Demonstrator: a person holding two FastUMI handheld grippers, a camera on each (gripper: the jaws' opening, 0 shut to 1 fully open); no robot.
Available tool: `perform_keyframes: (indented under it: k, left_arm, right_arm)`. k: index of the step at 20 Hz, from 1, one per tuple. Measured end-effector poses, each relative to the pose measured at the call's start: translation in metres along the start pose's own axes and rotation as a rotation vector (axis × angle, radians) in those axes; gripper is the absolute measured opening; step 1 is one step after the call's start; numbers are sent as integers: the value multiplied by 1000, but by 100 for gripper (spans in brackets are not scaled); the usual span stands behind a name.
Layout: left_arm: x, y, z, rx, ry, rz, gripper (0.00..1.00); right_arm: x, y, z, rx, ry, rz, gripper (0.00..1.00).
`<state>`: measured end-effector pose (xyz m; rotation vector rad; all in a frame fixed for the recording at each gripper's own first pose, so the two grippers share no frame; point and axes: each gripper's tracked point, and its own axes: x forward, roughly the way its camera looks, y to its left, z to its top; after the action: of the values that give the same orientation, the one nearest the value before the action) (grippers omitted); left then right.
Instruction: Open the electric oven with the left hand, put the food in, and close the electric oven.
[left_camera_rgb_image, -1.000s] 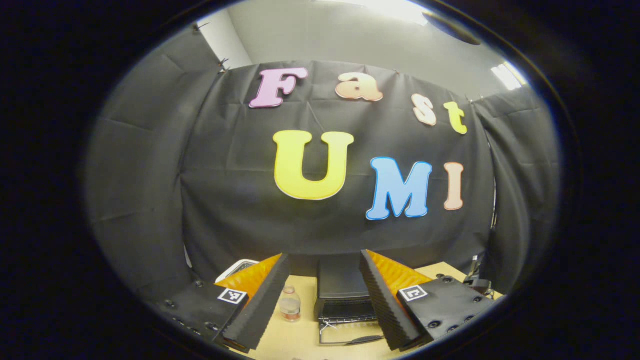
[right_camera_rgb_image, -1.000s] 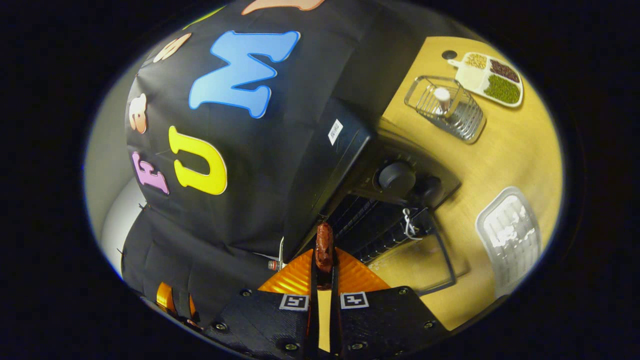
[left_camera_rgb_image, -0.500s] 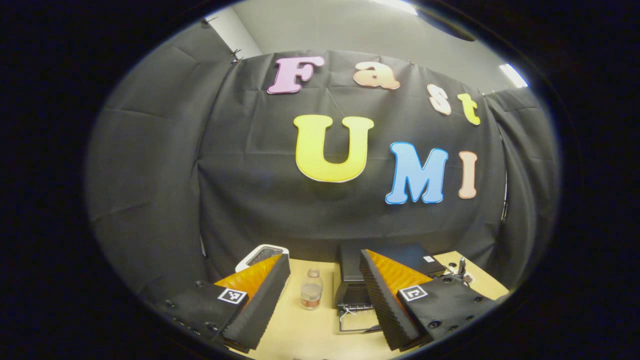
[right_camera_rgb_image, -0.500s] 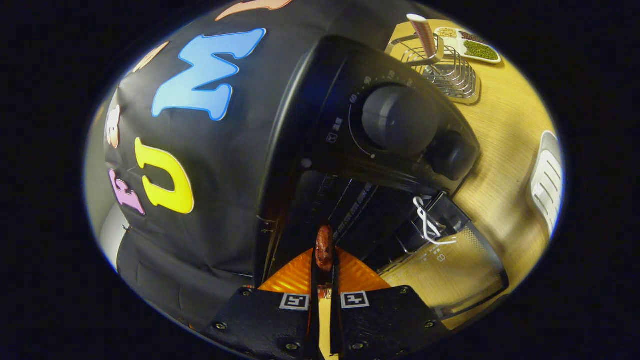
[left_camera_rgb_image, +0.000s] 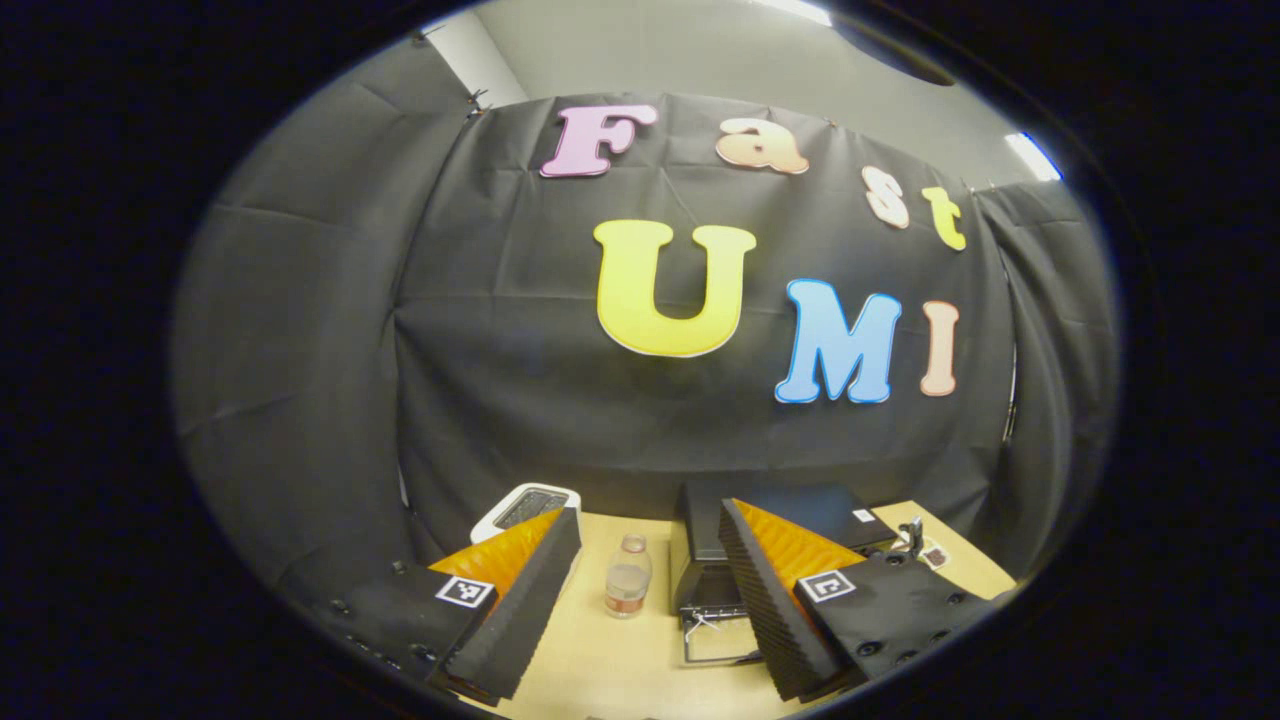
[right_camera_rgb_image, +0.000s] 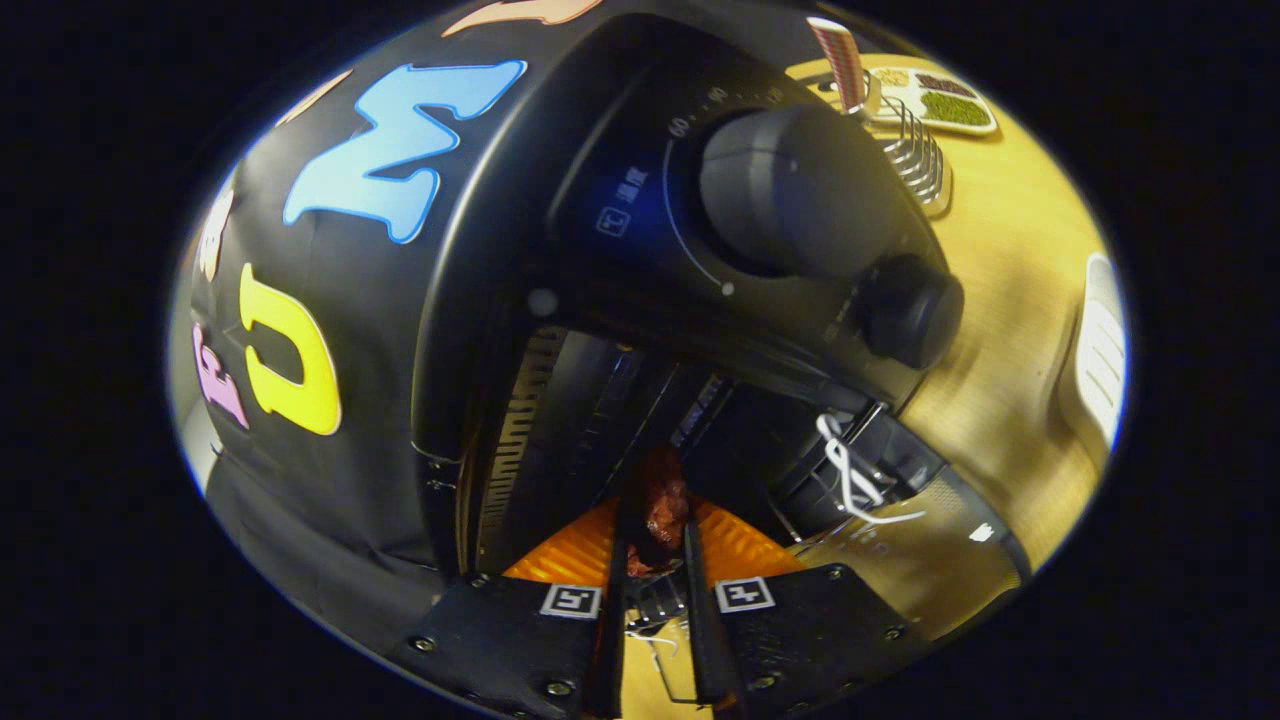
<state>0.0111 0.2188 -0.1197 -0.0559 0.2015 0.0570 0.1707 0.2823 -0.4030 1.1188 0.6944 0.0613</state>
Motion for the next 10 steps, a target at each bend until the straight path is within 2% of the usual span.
perform_keyframes:
  k: [1, 2, 3, 4, 6, 7, 8, 10]
  left_arm:
    - [2, -1, 1, 1, -2, -4, 99]
    - [4, -3, -1, 2, -2, -7, 99]
    - [6, -6, -2, 1, -1, -13, 95]
    - [7, -9, -2, -2, -2, -19, 99]
    - [9, -16, -5, -7, -5, -31, 95]
    - [10, -20, -5, -8, -6, -36, 97]
    - [12, -25, -6, -6, -5, -43, 99]
    - [14, -35, -9, 5, -4, -54, 99]
  right_arm:
    - [-2, 3, 2, -11, 3, -1, 32]
    - [-4, 4, 3, -47, 8, -10, 45]
    - [-6, 5, 5, -102, 8, -23, 51]
    - [-11, 4, 7, -159, 8, -45, 63]
    - [-24, 4, 9, -252, 14, -68, 84]
    - [-31, 1, 11, -304, 3, -90, 82]
    - [-41, -3, 17, -358, -9, -107, 93]
    - [-63, -8, 24, -482, -25, -147, 93]
